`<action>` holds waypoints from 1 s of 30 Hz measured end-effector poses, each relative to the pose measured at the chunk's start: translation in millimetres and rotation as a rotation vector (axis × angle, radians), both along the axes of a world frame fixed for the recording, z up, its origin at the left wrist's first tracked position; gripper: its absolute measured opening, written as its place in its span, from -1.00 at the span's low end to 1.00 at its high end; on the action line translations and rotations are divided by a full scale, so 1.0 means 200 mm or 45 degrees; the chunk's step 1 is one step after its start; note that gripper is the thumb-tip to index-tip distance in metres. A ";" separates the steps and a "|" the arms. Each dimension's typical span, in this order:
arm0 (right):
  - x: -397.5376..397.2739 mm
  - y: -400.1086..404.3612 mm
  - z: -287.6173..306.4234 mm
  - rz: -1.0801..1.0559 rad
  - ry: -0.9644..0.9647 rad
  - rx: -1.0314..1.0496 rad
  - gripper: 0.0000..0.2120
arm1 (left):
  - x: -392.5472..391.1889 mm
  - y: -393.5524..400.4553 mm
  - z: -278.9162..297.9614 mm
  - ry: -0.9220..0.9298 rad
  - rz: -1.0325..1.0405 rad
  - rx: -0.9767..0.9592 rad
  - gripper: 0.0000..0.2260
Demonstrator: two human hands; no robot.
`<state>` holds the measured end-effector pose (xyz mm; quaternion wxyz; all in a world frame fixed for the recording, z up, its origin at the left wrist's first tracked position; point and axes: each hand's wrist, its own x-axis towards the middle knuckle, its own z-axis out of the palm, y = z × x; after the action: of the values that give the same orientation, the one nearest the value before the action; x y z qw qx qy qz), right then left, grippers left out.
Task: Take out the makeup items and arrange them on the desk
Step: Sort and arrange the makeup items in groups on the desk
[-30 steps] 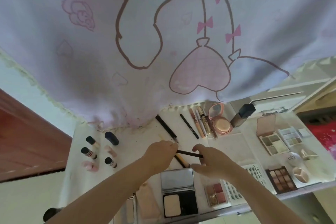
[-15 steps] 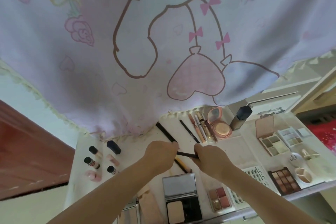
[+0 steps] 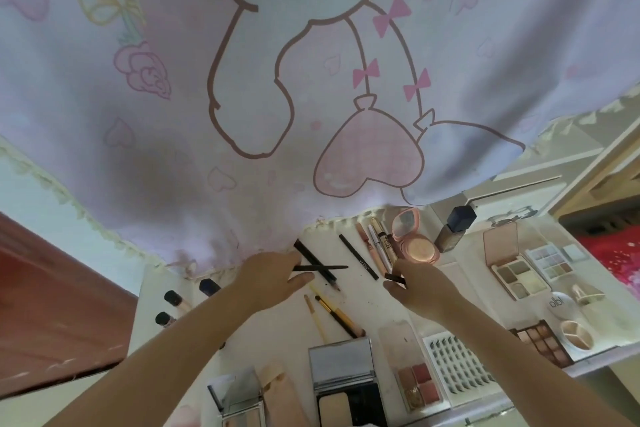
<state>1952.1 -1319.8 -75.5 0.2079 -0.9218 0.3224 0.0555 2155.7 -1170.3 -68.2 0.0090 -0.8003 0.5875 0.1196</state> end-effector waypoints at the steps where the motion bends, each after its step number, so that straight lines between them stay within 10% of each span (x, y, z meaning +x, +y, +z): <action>1: 0.02 0.01 0.01 -0.003 -0.022 0.006 -0.79 | -0.03 -0.01 -0.01 0.032 -0.022 0.005 -0.66; 23: 0.21 0.06 -0.07 0.117 0.054 0.109 -0.81 | -0.06 -0.05 -0.09 0.090 -0.116 0.172 -0.66; 30: 0.28 0.00 -0.08 0.174 -0.063 0.294 -0.52 | -0.11 -0.03 -0.17 0.369 -0.050 0.270 -0.74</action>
<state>2007.2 -1320.1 -91.7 0.3163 -0.9126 0.2452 0.0835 2133.7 -1177.1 -103.0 0.0110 -0.7576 0.5823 0.2947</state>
